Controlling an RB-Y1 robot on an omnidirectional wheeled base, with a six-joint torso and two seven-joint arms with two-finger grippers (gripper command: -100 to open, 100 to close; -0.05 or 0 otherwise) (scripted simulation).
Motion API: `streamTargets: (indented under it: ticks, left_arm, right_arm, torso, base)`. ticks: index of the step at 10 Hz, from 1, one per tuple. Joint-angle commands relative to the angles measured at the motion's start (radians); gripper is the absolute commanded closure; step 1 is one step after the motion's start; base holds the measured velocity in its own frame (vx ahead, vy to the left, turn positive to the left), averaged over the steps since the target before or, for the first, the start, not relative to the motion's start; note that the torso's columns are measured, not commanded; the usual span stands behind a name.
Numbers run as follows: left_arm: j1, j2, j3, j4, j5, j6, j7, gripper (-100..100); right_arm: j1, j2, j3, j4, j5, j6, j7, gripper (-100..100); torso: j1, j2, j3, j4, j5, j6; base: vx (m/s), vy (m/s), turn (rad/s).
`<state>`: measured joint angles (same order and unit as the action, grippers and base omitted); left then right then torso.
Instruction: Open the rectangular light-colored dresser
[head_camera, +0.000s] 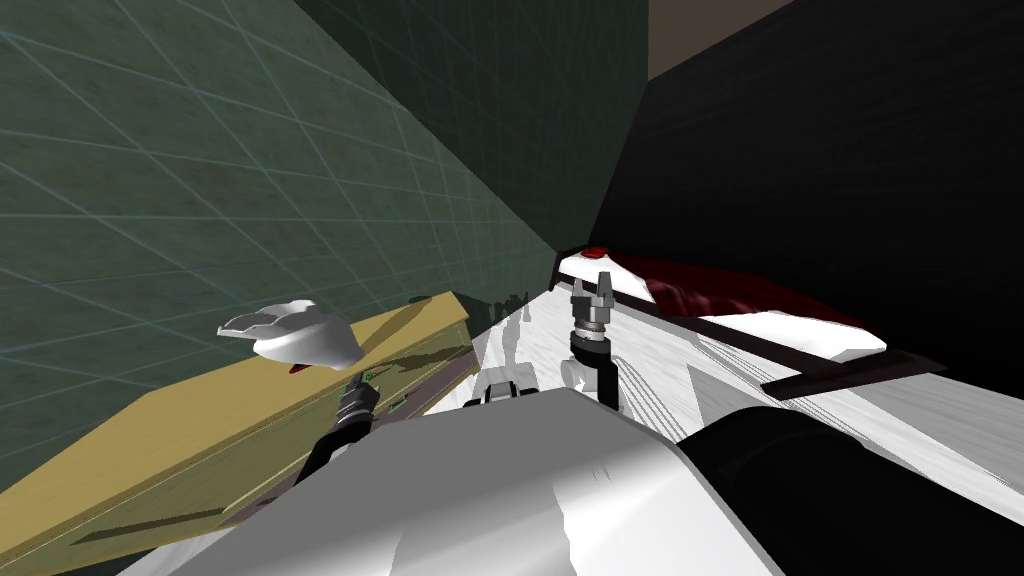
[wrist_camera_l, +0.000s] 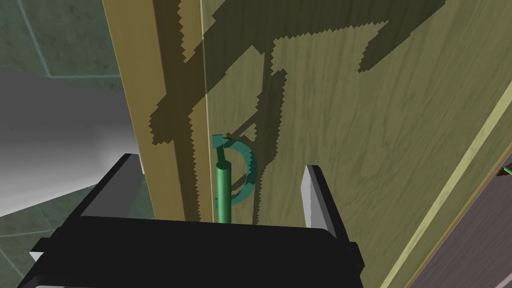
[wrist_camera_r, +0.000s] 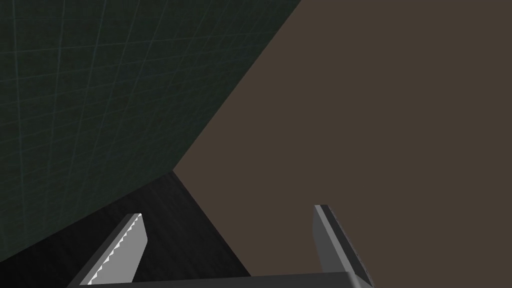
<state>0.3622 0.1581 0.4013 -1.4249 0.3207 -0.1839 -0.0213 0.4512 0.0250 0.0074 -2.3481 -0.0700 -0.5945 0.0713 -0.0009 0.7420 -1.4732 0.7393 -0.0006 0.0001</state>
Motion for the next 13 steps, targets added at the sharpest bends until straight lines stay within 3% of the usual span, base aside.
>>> streamTargets:
  ticks: [1, 11, 12, 13]
  left_arm:
    - [-0.001, 0.000, 0.000, 0.002, 0.000, -0.001, 0.000, 100]
    - [0.059, -0.006, -0.022, -0.059, 0.008, 0.010, 0.001, 100]
    - [0.075, -0.003, 0.004, -0.096, 0.021, 0.048, 0.004, -100]
    - [0.084, -0.002, 0.016, -0.117, 0.028, 0.066, 0.006, -100]
  right_arm:
    - [0.000, 0.000, 0.000, 0.000, 0.000, 0.000, 0.000, 0]
    - [0.000, 0.000, 0.000, 0.000, 0.000, 0.000, 0.000, 0]
    - [0.000, 0.000, 0.000, 0.000, 0.000, 0.000, 0.000, 0]
    - [0.000, 0.000, 0.000, 0.000, 0.000, 0.000, 0.000, 0]
  torso:
    - [-0.001, 0.000, 0.000, 0.000, 0.000, 0.000]
    - [-0.002, -0.002, -0.002, 0.000, -0.001, 0.001]
    - [-0.002, -0.003, -0.002, 0.000, -0.001, 0.002]
    - [0.001, -0.007, -0.005, -0.001, 0.000, 0.001]
  base:
    - [0.008, 0.009, 0.000]
    - [-0.132, -0.101, 0.013]
    - [-0.083, -0.067, -0.110]
    - [-0.006, -0.019, -0.110]
